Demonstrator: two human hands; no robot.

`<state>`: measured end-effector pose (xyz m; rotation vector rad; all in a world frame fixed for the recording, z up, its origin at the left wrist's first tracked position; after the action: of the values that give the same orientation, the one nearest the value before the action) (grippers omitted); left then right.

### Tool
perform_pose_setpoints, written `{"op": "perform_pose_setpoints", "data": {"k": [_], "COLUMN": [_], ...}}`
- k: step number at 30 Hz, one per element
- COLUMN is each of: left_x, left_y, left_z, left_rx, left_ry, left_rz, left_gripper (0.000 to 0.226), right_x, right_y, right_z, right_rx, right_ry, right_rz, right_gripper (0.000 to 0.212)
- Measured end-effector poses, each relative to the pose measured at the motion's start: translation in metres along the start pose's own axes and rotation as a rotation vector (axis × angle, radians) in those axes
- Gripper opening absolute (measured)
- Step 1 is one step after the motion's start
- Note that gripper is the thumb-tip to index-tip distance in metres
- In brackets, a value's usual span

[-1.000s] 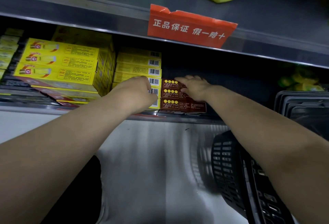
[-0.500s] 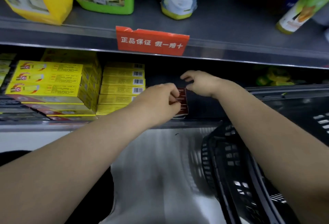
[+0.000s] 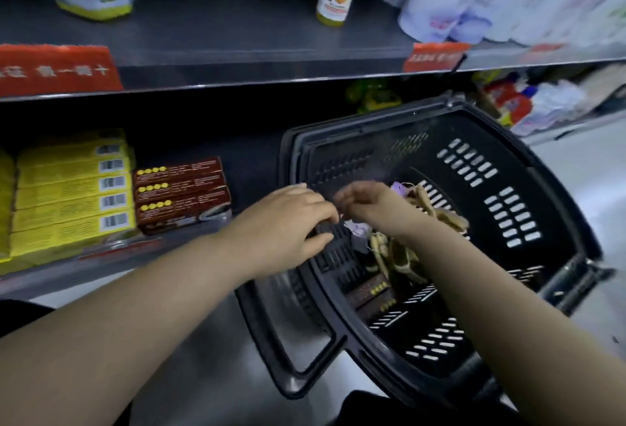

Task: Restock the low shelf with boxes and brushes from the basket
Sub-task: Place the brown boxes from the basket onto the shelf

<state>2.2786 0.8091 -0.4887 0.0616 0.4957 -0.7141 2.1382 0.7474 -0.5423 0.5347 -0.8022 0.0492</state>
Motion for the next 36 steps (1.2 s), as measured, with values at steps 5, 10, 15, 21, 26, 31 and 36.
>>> {"op": "perform_pose_setpoints", "data": {"k": [5,10,15,21,26,31,36], "left_x": [-0.006,-0.005,-0.003,-0.004,-0.009,-0.005,0.007], "left_y": [-0.015,-0.019,-0.016,-0.02,-0.013,-0.01,-0.016], "left_z": [-0.018,-0.023,-0.021,-0.019,-0.025,-0.024,-0.007], "left_rx": [0.051,0.092,0.105,0.071,0.059,0.045,-0.057], "left_ry": [-0.06,-0.08,-0.043,-0.037,-0.074,-0.045,0.235], "left_rz": [-0.034,-0.026,0.003,0.006,-0.009,0.025,0.251], "left_gripper": [0.026,0.029,0.026,0.025,0.026,0.026,0.027], "right_x": [-0.108,-0.161,-0.149,-0.17,-0.175,-0.13,-0.038], "right_y": [-0.015,-0.009,-0.002,-0.007,0.003,-0.005,0.02], "right_z": [-0.054,-0.12,-0.143,-0.15,-0.162,-0.125,-0.01], "right_rx": [0.409,0.684,0.737,0.726,0.774,0.621,0.042], "right_ry": [0.729,1.027,1.192,1.242,1.351,1.266,0.747], "right_rz": [-0.204,-0.135,0.062,0.063,0.067,0.063,0.123], "right_gripper": [0.048,0.057,0.039,0.053,0.049,0.038,0.056]}}
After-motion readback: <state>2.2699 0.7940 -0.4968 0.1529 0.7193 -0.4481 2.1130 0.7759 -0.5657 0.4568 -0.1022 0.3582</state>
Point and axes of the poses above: each hand's wrist, its own y-axis away from the middle knuckle, its own z-axis out of the back of the hand, x = y × z, the point moved 6 cm from there along -y, towards the middle knuckle, and after that the axes turned 4 degrees about -z, right-handed, at the moved point
